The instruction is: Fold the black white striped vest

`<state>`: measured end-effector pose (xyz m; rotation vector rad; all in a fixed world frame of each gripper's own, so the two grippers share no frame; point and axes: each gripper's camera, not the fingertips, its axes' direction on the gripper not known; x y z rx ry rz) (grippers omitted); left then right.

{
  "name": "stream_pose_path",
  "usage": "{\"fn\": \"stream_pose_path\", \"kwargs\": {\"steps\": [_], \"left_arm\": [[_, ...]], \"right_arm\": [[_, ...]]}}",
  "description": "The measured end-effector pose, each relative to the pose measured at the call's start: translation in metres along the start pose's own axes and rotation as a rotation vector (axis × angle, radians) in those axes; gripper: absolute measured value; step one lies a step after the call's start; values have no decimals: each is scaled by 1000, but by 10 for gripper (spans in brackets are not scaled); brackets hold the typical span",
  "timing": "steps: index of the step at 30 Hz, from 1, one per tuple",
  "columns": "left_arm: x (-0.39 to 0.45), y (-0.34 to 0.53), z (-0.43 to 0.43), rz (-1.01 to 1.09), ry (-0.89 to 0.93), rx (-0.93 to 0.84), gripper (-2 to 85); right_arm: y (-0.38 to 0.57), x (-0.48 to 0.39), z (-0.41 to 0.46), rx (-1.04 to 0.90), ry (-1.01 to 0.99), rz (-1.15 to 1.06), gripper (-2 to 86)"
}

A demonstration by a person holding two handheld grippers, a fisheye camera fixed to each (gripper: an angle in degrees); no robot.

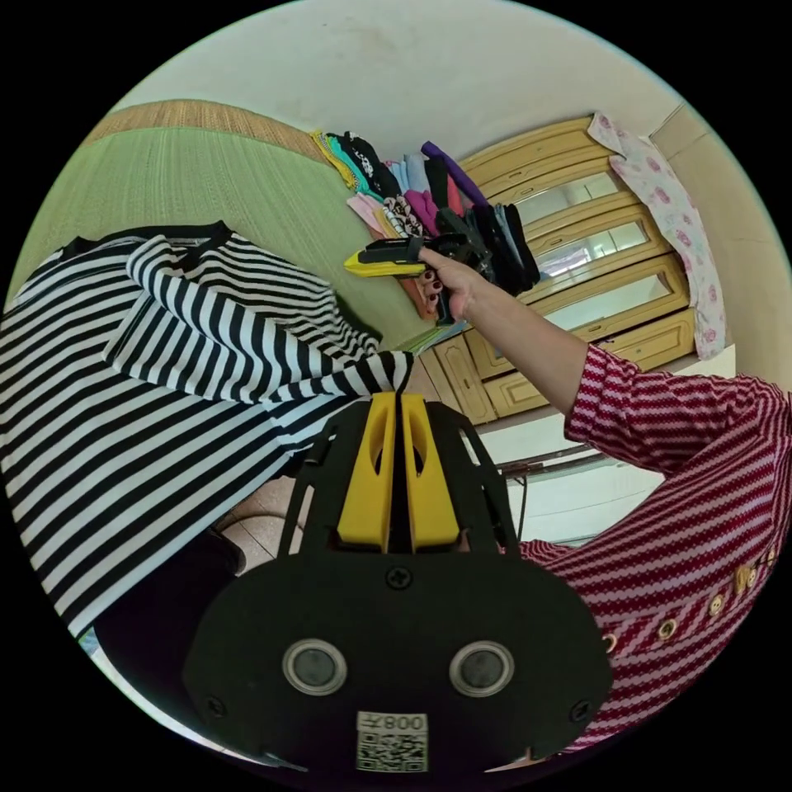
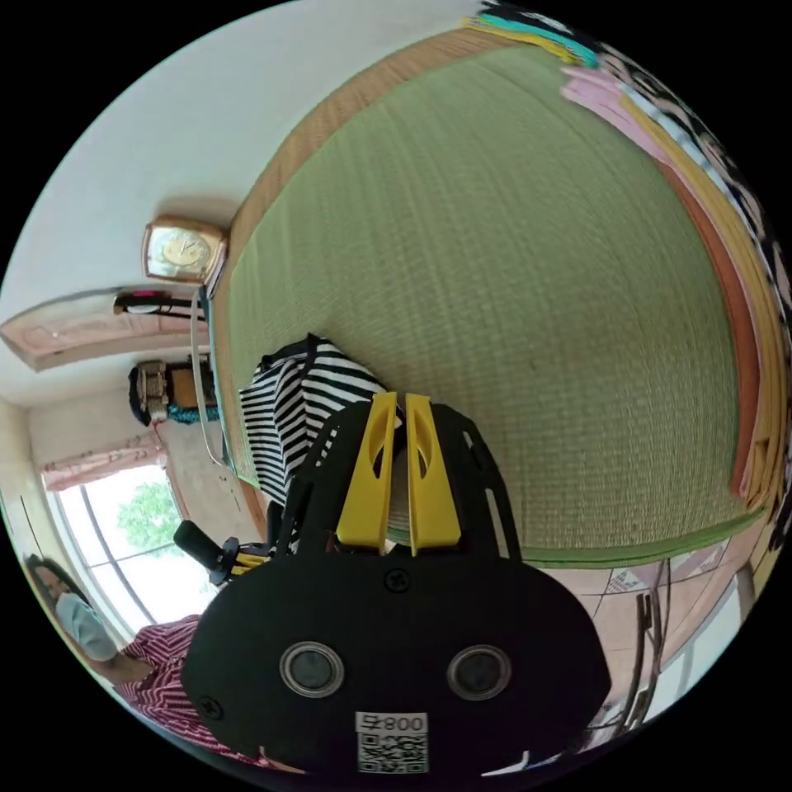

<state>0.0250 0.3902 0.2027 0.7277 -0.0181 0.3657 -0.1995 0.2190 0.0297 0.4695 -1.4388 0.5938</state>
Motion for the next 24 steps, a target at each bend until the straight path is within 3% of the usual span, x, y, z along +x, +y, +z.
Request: {"fn": "stream_pose_path", "kwargs": {"steps": [2,5,8,10,13,18,24], "left_arm": [[2,-6,18,8,-15,-28,8],[1,-9,36,6,-25,-45,8],[-3,-8,50,-18,-32,-50,8],[-6,-7,57,-35,-33,-49,8],[-8,-5,63,-46,-50,-43,9],[-13,-3,73,-68,-49,-44,9],[-18,-4,84,-75,-39,-54,9]], "right_arm": [[12,22,-12,44,-16,43,25],[32,-16,-23,82,-62,-88,33],[61,-141,12,-5,-15,-413,44],[96,-245,79,-138,85,-673,53],[134,-324,171,-259,240,-893,62],[136,-341,263,-347,401,-910,75],[138,-327,266,-312,436,-872,28]]}}
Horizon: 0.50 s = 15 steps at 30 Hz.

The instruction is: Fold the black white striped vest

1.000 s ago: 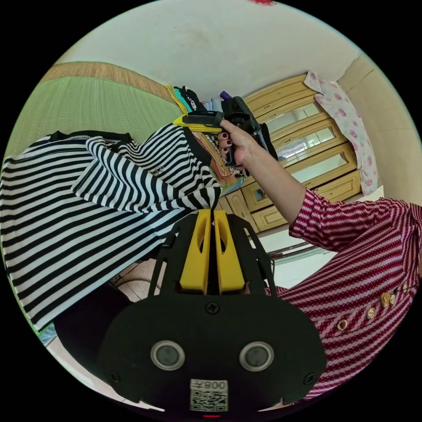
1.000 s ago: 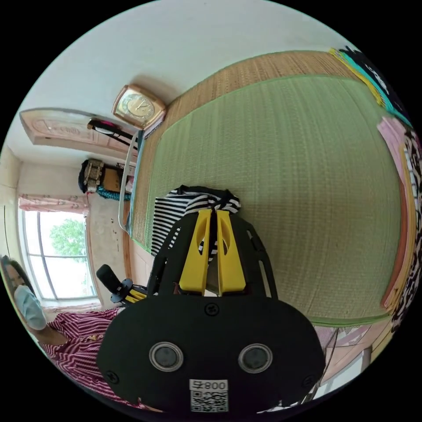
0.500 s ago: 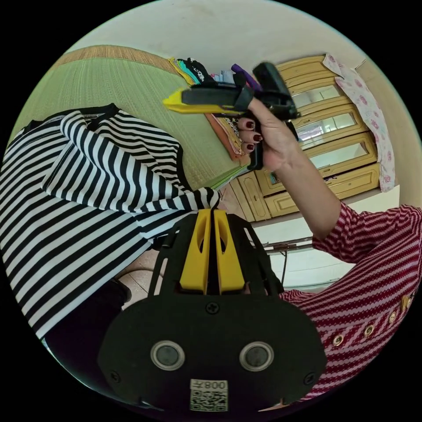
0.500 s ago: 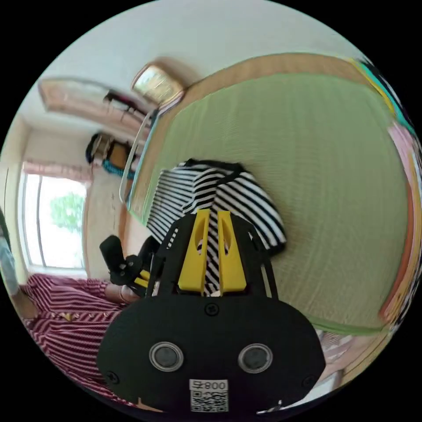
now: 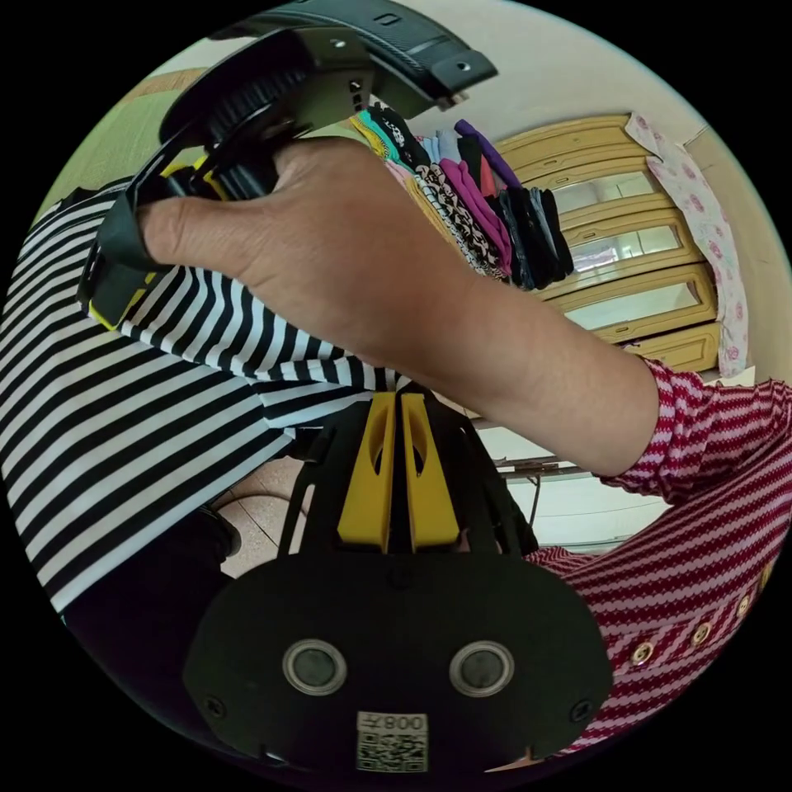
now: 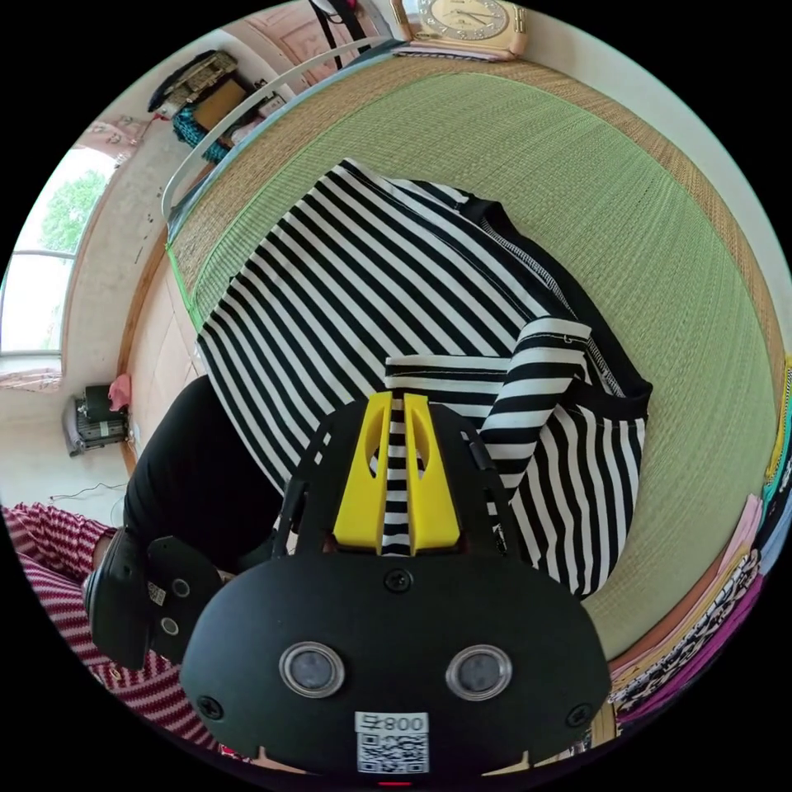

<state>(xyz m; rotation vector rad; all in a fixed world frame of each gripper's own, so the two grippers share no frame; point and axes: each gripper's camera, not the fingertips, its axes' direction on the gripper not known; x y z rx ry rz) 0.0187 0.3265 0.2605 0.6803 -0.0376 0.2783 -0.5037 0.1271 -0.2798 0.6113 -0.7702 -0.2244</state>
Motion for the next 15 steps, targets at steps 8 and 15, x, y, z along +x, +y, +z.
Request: {"fn": "stream_pose_path", "kwargs": {"steps": [8,15], "left_arm": [[1,1,-1,-1,-2,18,9],[4,0,5,8,-2,4,8]], "right_arm": [[74,81,-101,234,-226,120,12],[239,251,-159,462,-395,451,10]]}}
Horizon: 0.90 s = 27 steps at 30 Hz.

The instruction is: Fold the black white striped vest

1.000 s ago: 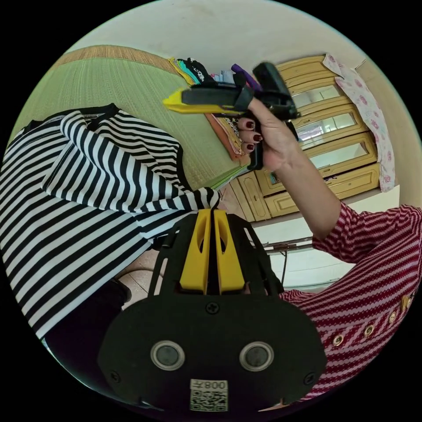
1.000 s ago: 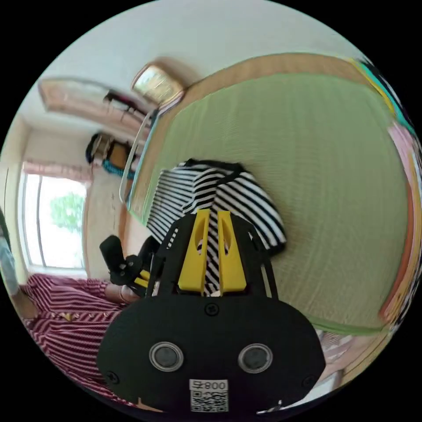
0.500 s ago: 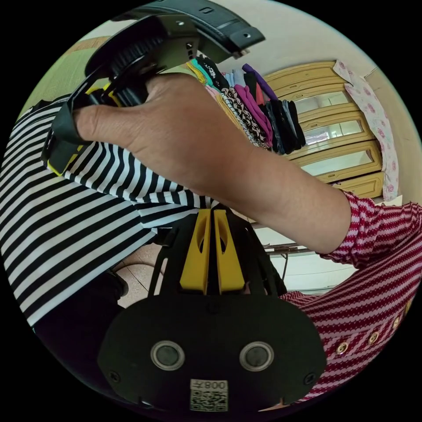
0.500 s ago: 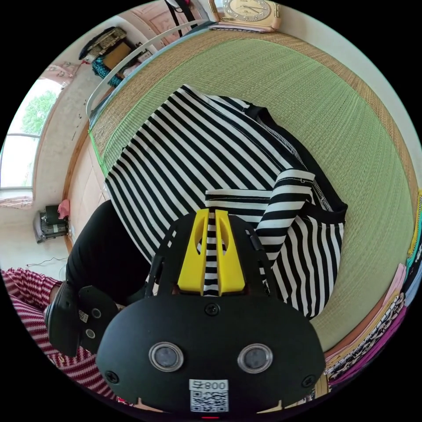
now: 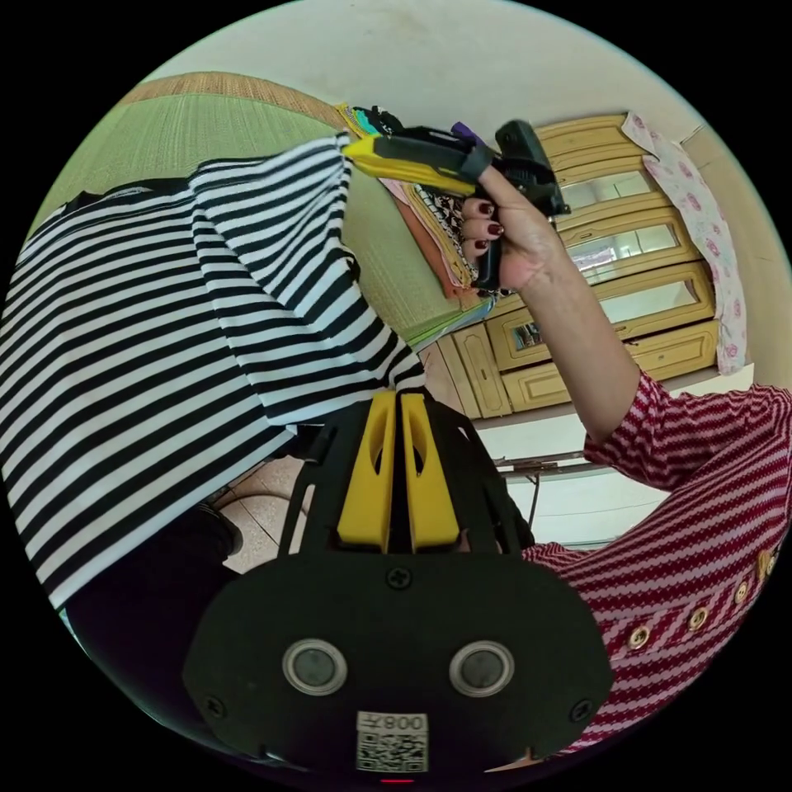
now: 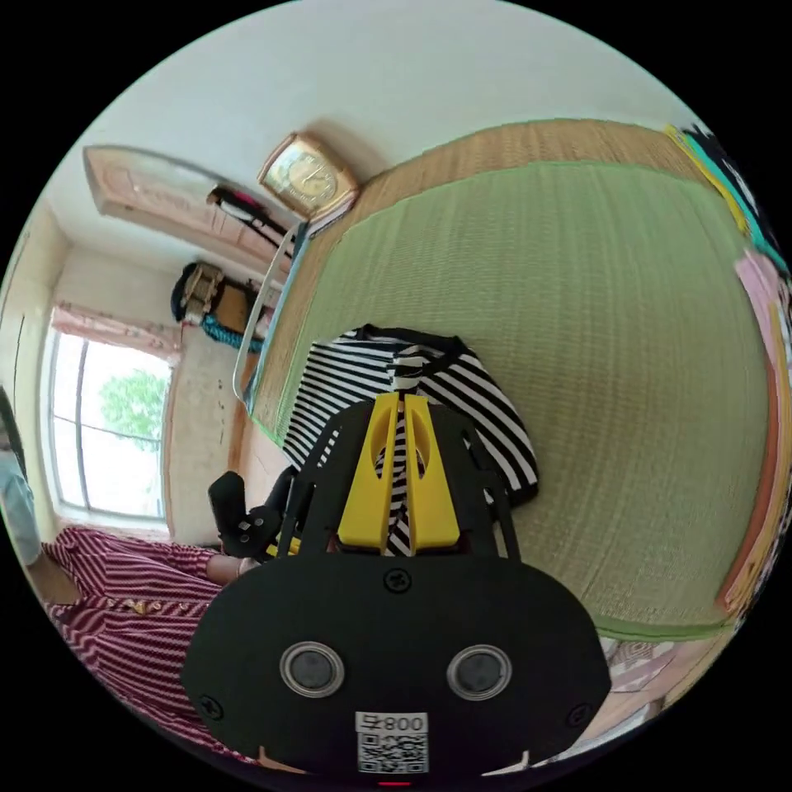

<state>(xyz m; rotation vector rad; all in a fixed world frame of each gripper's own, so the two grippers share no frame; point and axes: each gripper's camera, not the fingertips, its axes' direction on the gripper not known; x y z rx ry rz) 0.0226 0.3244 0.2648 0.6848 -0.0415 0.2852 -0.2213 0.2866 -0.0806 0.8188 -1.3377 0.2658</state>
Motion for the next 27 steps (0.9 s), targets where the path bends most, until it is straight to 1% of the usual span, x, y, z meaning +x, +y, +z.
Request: {"fn": "stream_pose_path", "kwargs": {"steps": [1,4,7,10,15,19,22,27], "left_arm": [[1,0,2,-1,-2,-4,8],[3,0,5,0,-10,-15,8],[4,-1,7,1,-18,-30,8],[5,-1,8,-1,-20,-37,8],[8,1,8,5,-32,-47,9],[9,4,6,3,-34,-55,9],[11,7,3,7,-41,-57,9],[14,12,-5,12,-47,-58,9]], "right_arm": [[10,33,-10,18,-43,62,10],[34,102,-18,35,-72,191,11],[48,153,-11,3,-99,277,15],[63,188,-13,4,-75,360,27],[79,208,-22,25,-89,383,80],[84,216,-22,54,-115,400,102],[78,220,-8,31,-142,403,105],[57,217,7,14,-123,399,87]]}}
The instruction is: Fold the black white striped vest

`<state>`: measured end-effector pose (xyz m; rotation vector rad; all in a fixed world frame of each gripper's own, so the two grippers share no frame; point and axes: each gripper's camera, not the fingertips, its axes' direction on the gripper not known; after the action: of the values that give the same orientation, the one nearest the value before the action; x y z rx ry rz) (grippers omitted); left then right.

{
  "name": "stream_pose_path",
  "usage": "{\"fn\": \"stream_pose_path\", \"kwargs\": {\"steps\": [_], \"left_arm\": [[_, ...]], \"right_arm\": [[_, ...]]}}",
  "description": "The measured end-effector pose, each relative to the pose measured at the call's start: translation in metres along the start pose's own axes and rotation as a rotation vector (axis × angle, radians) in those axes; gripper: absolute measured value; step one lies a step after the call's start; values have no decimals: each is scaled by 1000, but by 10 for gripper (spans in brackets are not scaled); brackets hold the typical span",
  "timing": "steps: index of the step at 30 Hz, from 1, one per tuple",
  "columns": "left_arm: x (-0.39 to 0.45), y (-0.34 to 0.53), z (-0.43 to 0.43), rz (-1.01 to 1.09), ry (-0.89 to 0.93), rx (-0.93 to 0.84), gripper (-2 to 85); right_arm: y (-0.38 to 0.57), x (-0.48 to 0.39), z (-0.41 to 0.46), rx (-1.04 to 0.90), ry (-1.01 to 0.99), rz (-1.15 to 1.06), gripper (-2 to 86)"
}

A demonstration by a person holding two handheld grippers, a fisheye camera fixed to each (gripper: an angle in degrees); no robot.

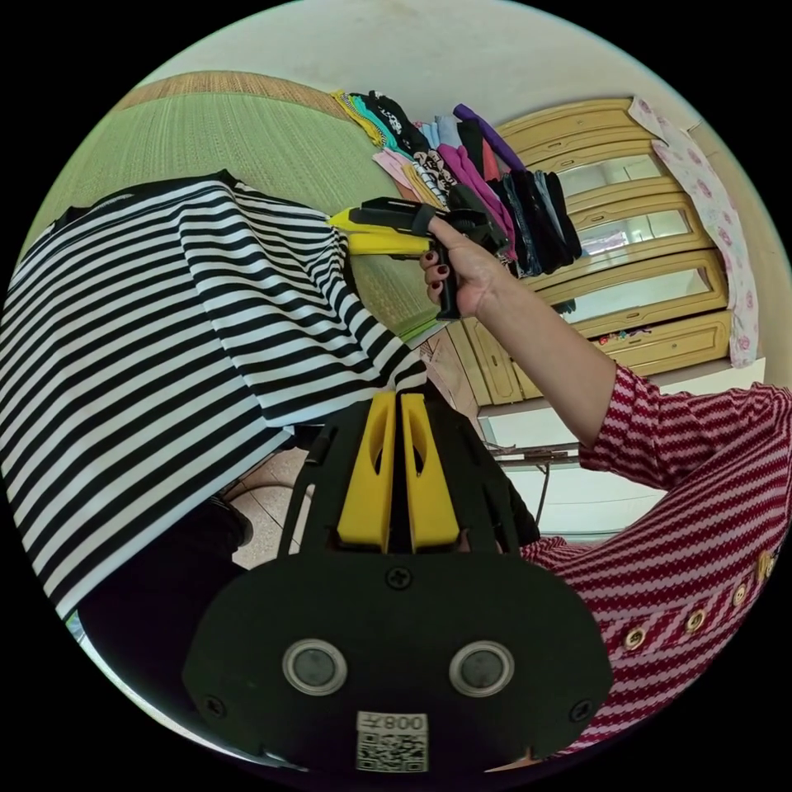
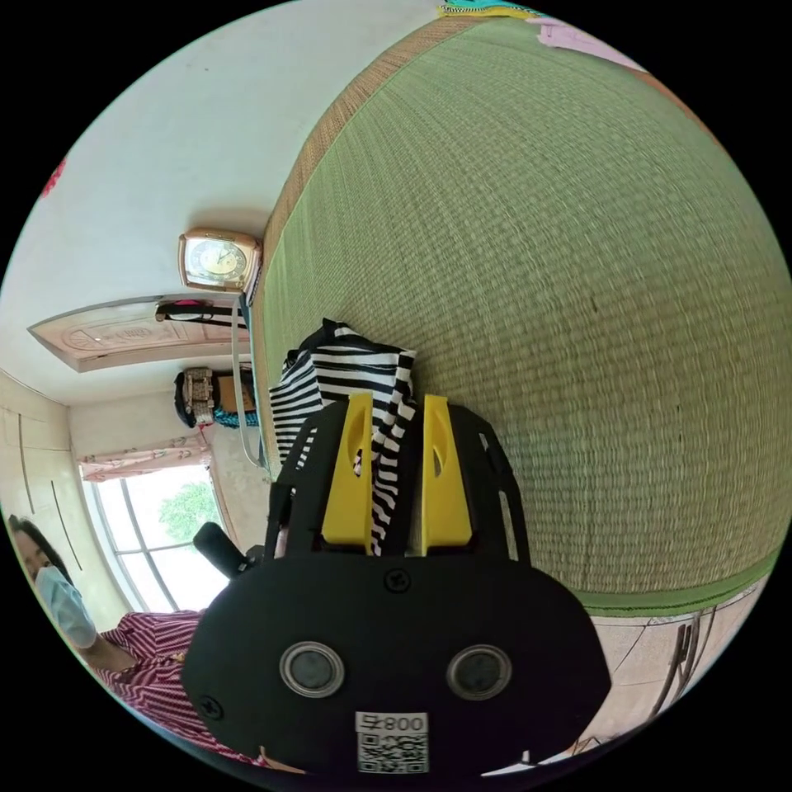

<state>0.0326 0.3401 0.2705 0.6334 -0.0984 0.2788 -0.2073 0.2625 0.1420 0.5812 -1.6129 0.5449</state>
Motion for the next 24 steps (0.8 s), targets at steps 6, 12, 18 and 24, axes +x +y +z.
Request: {"fn": "stream_pose_path", "kwargs": {"steps": [6,12,18,24], "left_arm": [[5,8,-16,8,-2,16,9],[13,15,-42,38,33,65,9],[17,21,-63,60,63,99,9],[9,47,-107,35,89,174,8]], "right_arm": [[-17,-17,11,-39,40,-23,39],[-12,-52,-36,45,75,-96,24],[-5,-76,-46,83,54,-109,21],[5,-126,-30,104,-16,-162,20]]}}
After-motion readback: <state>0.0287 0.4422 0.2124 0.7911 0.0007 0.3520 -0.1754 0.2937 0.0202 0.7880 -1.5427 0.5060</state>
